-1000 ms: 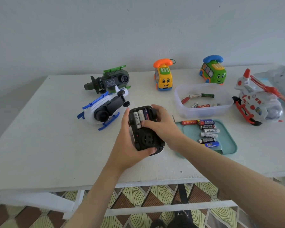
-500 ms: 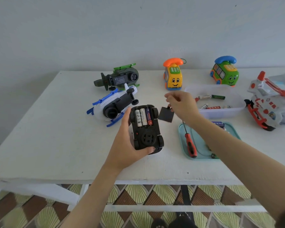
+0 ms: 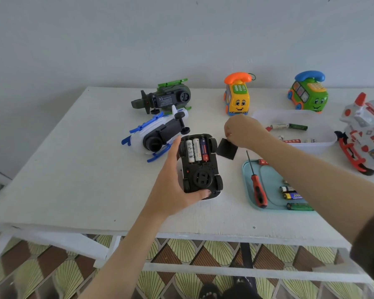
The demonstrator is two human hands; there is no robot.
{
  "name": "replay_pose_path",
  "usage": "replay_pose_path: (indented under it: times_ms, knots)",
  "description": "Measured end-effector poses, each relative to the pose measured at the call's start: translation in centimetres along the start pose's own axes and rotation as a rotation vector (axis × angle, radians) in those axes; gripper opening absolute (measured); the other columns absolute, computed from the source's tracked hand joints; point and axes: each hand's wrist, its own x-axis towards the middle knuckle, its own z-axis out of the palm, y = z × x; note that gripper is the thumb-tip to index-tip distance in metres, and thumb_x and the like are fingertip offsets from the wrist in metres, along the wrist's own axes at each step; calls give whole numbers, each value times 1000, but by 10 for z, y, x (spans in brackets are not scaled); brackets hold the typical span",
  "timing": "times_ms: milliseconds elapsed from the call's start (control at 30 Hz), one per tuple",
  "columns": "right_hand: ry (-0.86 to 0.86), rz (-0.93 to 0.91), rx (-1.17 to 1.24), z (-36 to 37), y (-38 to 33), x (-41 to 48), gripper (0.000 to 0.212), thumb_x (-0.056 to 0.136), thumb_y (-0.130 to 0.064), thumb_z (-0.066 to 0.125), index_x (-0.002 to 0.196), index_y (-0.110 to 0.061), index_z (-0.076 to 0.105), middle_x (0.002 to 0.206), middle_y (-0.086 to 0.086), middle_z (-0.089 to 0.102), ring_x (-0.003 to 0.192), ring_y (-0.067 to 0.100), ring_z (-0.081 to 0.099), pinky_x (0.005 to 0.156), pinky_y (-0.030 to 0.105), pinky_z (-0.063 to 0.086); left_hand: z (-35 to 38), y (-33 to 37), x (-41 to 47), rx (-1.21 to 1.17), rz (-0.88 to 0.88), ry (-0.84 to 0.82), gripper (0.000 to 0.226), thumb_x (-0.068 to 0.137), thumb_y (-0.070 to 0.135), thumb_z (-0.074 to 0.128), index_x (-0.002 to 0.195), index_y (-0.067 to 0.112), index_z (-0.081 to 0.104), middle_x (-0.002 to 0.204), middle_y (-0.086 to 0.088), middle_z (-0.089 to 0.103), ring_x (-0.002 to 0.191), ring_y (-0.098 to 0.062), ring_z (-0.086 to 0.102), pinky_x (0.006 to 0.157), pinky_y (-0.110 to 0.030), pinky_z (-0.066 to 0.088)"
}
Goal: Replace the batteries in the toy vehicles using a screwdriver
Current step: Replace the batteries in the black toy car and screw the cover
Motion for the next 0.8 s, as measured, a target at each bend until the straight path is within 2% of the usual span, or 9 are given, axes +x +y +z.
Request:
replay_pose_path:
  times_ms: [200,300,367,467,533,700,800]
  knots:
    - [33,37,4,3,2,-1,22,96,-11,48,116,-6,57,112,10,60,101,24,59,73,28,42,0,-2,1,7,3,-3,123,65,9,87,153,30,4,141,29,38,128,3,45,100,-18,43]
    - [40,33,151,0,5,-1,23,97,-13,45,113,-5,60,110,12,61,101,27,58,76,31,47,0,-2,1,10,4,-2,123,65,9,87,153,30,4,141,31,38,129,2,45,101,-19,43]
    - [72,8,295,-4,10,-2,22,95,-12,46,103,-5,65,103,12,64,98,28,59,78,34,51,0,-2,1,14,8,2,123,65,11,87,153,32,4,142,30,37,131,1,42,103,-21,42]
    - [149,-20,400,-10,16,-4,18,89,-8,49,88,-6,67,89,15,67,88,31,61,73,37,54,0,-3,2,3,2,2,122,65,7,86,152,33,4,137,38,37,129,5,43,98,-12,42]
    - [193,-36,451,-12,19,-7,16,87,-6,52,87,-3,67,88,15,67,85,32,61,75,41,54,0,-4,2,0,5,1,122,65,5,86,152,31,4,136,39,37,129,6,42,95,-9,40]
    - [277,-15,492,-14,26,-9,13,91,-11,52,93,-2,61,89,14,63,84,32,57,70,36,46,1,-5,1,4,4,2,123,65,11,86,153,31,3,142,31,36,132,2,40,101,-18,41]
    - [310,7,614,-17,27,-13,10,89,-11,59,97,-6,63,88,7,59,73,19,53,62,25,40,1,-4,1,4,4,-1,124,65,7,86,153,28,2,138,39,35,129,6,42,96,-12,42]
